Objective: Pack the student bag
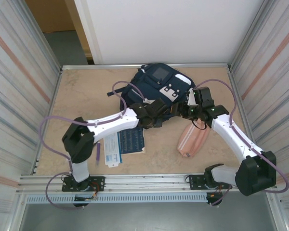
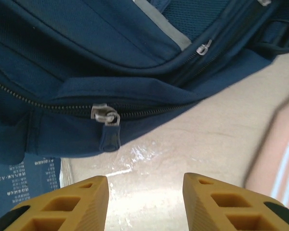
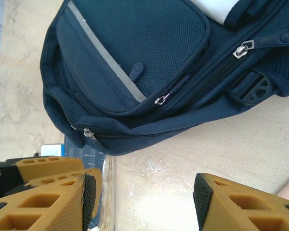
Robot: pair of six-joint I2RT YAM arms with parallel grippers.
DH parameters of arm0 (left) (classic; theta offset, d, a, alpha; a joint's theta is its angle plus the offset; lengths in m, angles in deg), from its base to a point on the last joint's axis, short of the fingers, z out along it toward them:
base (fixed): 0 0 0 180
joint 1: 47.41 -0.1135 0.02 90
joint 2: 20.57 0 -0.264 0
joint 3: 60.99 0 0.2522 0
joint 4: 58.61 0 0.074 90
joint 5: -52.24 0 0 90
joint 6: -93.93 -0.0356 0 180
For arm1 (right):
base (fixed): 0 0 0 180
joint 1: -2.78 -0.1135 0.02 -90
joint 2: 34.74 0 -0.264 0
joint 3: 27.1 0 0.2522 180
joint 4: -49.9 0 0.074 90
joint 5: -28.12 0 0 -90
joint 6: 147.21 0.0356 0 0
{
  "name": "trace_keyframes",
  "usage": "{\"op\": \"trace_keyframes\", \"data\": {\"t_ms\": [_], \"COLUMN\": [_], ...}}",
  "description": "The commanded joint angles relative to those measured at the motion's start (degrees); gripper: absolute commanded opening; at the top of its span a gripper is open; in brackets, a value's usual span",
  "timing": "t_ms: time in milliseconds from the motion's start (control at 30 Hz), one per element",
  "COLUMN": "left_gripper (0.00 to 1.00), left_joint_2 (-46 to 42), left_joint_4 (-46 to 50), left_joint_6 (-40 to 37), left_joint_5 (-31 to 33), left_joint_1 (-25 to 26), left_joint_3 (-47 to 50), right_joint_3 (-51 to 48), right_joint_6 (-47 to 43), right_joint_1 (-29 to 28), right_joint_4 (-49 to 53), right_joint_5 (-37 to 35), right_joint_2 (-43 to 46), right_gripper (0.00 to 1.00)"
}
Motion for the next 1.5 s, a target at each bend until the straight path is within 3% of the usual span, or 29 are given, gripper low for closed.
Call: {"op": "trace_keyframes", "data": {"t_ms": [0,167,433,733,1100,1467], "left_gripper": [0.42,0.38,0.28,0.22,0.21,0.14], "left_joint_2": [4.73,10.04,11.95,12.18,13.12,14.71], "left_joint_4": [10.14,17.31,12.9,13.42,14.87,15.46], "left_joint_6": [3.95,6.48,2.8,0.06,3.46,5.44], "left_joint_5": [6.64,12.61,14.94,14.28,9.94,11.51], "left_joint_1": [0.31,0.7,0.32,-0.29,-0.22,-0.57], "left_joint_3": [-5.88,-12.08,-14.47,-16.0,-15.19,-14.57], "right_joint_3": [-0.81,-3.65,-6.93,-8.58,-8.73,-9.06], "right_joint_6": [1.03,2.5,2.79,1.82,1.42,1.28], "right_joint_1": [0.73,1.13,1.78,4.5,5.81,5.72], "right_joint_4": [-3.42,-7.37,-9.96,-10.24,-10.76,-10.98], "right_joint_5": [0.31,1.32,2.83,5.77,8.85,9.25], "right_joint_2": [0.76,2.22,4.01,5.12,4.65,4.67], "right_gripper": [0.57,0.57,0.56,0.56,0.56,0.56]}}
